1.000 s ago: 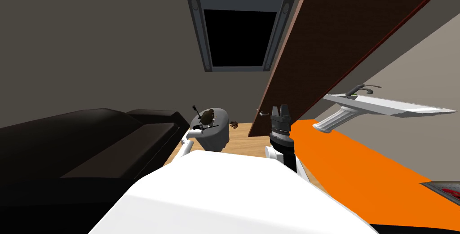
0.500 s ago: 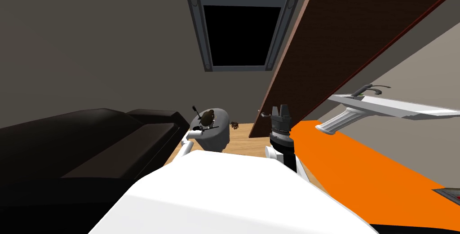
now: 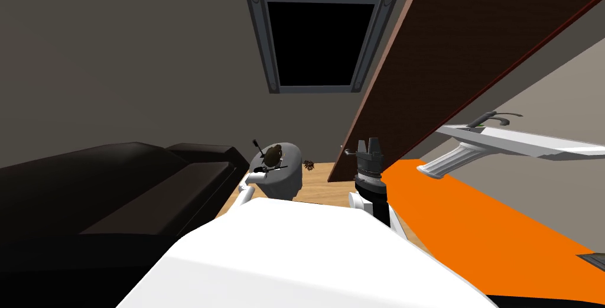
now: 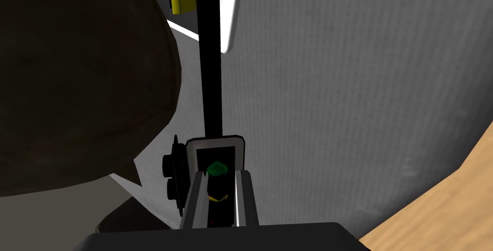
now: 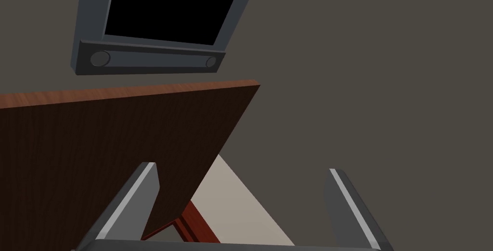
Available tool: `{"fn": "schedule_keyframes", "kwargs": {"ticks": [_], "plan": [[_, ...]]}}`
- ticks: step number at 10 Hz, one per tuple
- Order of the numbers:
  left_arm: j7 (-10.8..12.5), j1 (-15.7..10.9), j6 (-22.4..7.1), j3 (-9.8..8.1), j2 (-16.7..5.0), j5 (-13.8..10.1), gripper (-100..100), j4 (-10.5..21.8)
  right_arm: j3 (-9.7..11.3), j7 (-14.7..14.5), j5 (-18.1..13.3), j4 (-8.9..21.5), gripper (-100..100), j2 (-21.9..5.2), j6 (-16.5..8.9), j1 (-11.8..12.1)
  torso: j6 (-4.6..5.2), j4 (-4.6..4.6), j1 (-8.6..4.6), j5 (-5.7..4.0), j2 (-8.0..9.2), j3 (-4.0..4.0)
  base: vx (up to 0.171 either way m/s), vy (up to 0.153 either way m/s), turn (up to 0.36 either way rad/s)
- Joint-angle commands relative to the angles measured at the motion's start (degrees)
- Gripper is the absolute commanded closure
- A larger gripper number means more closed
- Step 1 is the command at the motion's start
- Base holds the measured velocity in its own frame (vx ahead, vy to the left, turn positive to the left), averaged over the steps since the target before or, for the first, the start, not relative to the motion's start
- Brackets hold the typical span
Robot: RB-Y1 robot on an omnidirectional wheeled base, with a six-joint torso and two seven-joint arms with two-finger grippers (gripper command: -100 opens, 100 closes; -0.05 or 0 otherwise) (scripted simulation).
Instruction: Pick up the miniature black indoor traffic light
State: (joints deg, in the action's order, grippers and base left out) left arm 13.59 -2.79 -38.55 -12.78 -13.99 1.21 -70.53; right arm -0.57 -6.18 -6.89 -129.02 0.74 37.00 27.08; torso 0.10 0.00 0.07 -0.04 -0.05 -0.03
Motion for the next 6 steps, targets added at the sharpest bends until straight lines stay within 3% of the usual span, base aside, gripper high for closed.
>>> {"fn": "schedule_keyframes", "kwargs": {"ticks": [1, 3, 4, 5, 6], "plan": [[0.0, 0.0, 0.0, 0.0, 0.0, 0.0, 100, 0.0, 0.0, 0.0, 0.0, 0.0, 0, 0.0, 0.0, 0.0, 0.0, 0.0, 0.0, 0.0, 0.0, 0.0, 0.005, 0.002, 0.013], [0.13, -0.04, 0.05, -0.09, -0.05, -0.01, 100, -0.05, 0.0, 0.0, 0.0, 0.0, 0, 0.0, 0.0, 0.0, 0.05, -0.05, -0.01, 0.03, 0.0, -0.02, 0.0, 0.0, 0.0], [0.12, -0.05, 0.05, -0.08, -0.05, -0.01, 0, -0.05, 0.0, 0.0, 0.0, 0.0, 0, 0.0, 0.0, 0.0, 0.05, -0.05, -0.01, 0.03, 0.0, -0.02, 0.0, 0.0, 0.0], [-0.04, 0.13, -1.54, 0.11, -0.25, -0.19, 100, -1.63, 0.0, 0.0, 0.0, 0.0, 0, 0.0, 0.0, 0.0, 0.05, -0.05, -0.01, 0.03, 0.0, -0.02, -0.044, -0.01, -0.047], [0.01, 0.19, -2.38, 0.12, -0.33, -0.26, 100, -2.44, 0.0, 0.0, 0.0, 0.0, 0, 0.0, 0.0, -0.01, 0.05, -0.02, -0.06, 0.03, 0.14, 0.05, -0.068, -0.014, -0.036]]}}
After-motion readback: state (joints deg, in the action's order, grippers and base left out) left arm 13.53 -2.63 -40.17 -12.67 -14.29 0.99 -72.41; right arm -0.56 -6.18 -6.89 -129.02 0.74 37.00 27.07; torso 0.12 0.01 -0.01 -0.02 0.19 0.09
